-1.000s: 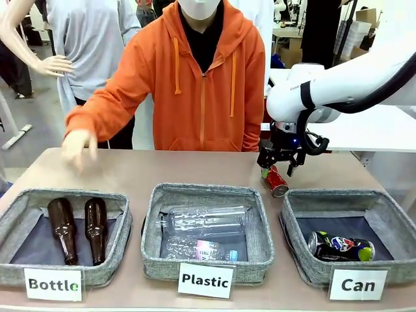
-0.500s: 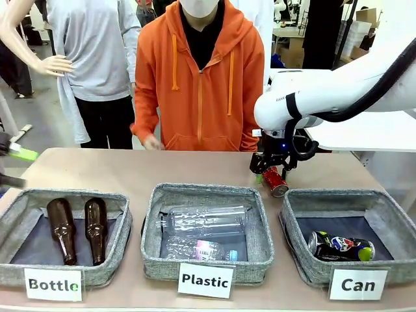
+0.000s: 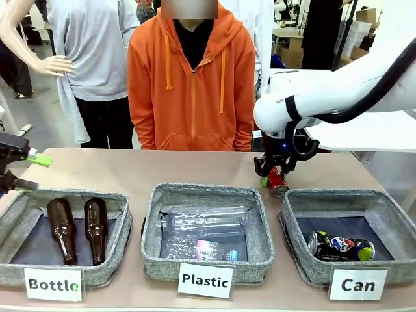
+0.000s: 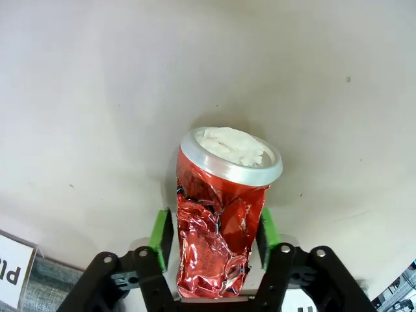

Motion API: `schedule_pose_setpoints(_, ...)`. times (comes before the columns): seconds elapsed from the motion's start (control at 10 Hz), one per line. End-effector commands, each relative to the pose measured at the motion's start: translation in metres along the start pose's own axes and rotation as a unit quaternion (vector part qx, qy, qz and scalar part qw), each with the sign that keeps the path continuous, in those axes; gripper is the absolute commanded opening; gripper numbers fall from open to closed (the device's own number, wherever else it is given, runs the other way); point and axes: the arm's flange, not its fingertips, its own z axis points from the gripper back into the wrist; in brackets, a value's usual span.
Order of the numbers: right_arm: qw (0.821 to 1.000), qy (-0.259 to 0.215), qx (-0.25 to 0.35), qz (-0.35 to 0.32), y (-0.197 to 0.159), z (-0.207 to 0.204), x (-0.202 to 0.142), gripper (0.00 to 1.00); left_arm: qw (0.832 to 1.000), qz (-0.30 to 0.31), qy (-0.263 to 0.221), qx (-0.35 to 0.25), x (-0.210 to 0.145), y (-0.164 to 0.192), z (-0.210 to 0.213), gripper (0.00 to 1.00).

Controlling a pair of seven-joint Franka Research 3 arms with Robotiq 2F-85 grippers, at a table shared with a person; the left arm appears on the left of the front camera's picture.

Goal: Sort the can waste into the basket.
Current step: Pick up the can waste from the table and place it in the right Fabric basket.

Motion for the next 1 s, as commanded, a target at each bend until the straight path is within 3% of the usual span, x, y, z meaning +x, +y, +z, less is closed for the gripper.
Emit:
schedule_pose_setpoints(0.0, 1.0, 0.001, -0.02, -0.009, 0.004, 0.005, 0.006, 0.24, 1.0, -0.006, 0.004, -0.004, -0.003, -0.001, 0.003, 1.0)
schedule_pose_setpoints(0.2, 1.0, -0.001, -0.024, -0.011, 0.003, 0.006, 0.005, 0.0, 1.0, -0.006, 0.004, -0.004, -0.003, -0.001, 0.003, 1.0)
schedule_pose_setpoints(0.4, 1.0, -0.012, -0.019, -0.007, 0.0, 0.018, -0.002, 0.0, 1.0, -0.006, 0.004, -0.004, -0.003, -0.001, 0.003, 1.0)
schedule_pose_setpoints(0.6, 0.996, -0.085, -0.001, 0.017, -0.011, 0.076, -0.03, 0.0, 1.0, -0.006, 0.004, -0.004, -0.003, -0.001, 0.003, 1.0)
schedule_pose_setpoints(0.7, 0.992, -0.116, 0.01, 0.055, -0.018, 0.11, -0.057, 0.06, 1.0, -0.006, 0.004, -0.004, -0.003, -0.001, 0.003, 1.0)
schedule_pose_setpoints(0.8, 0.983, -0.137, 0.004, 0.121, -0.026, 0.139, -0.095, 0.06, 1.0, -0.006, 0.004, -0.004, -0.003, -0.001, 0.003, 1.0)
schedule_pose_setpoints(0.9, 0.97, -0.125, -0.002, 0.209, -0.03, 0.153, -0.132, 0.06, 1.0, -0.006, 0.004, -0.004, -0.003, -0.001, 0.003, 1.0)
